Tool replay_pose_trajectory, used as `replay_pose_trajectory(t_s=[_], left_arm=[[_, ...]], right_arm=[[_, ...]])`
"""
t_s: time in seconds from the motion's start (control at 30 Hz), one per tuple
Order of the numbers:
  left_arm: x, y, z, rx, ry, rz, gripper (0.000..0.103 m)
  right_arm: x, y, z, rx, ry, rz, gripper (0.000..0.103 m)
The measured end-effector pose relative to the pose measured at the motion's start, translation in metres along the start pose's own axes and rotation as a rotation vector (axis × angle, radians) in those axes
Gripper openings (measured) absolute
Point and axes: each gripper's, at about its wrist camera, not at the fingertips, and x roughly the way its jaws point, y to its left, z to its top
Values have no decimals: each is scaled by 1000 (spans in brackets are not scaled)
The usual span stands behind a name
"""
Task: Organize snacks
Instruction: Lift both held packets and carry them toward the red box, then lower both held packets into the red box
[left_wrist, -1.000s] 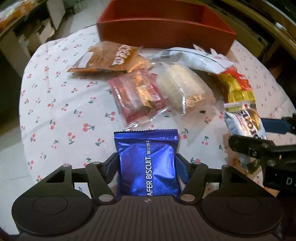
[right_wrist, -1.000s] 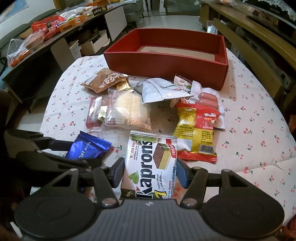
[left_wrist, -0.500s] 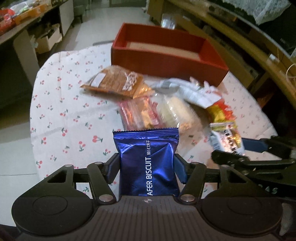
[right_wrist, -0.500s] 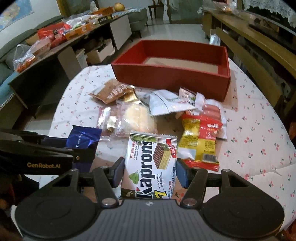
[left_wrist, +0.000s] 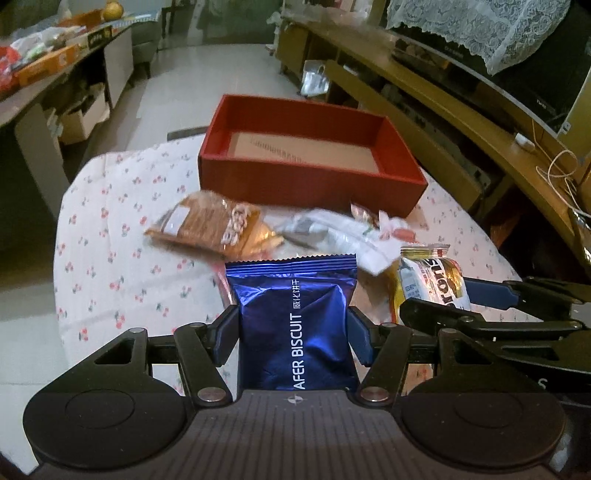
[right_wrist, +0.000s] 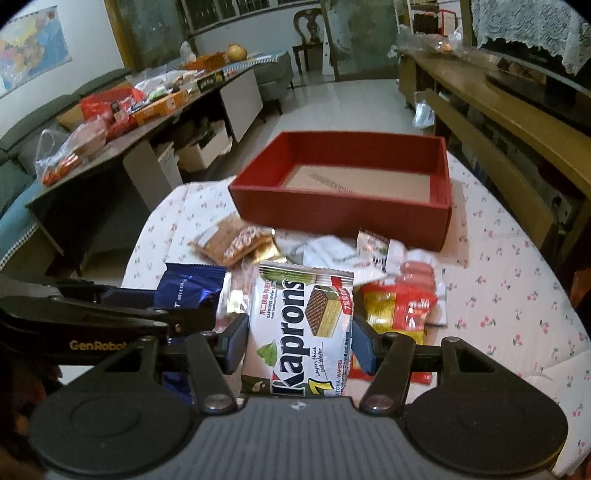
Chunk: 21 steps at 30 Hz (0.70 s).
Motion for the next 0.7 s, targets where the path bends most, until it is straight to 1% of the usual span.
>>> replay_pose_trajectory(t_s=[0.27, 0.37, 0.5, 0.7], left_arm=[[5, -8, 35, 23, -61, -3, 67], [9, -11, 52, 33, -84, 1, 67], [20, -15, 78, 41, -107, 10, 67], [44, -21, 124, 55, -141, 35, 66]], right_arm=[[1, -16, 30, 38, -53, -22, 70], [5, -23, 46, 45, -72, -35, 70], [15, -33, 71, 58, -93, -52, 70], [40, -55, 113, 94, -115, -74, 70]])
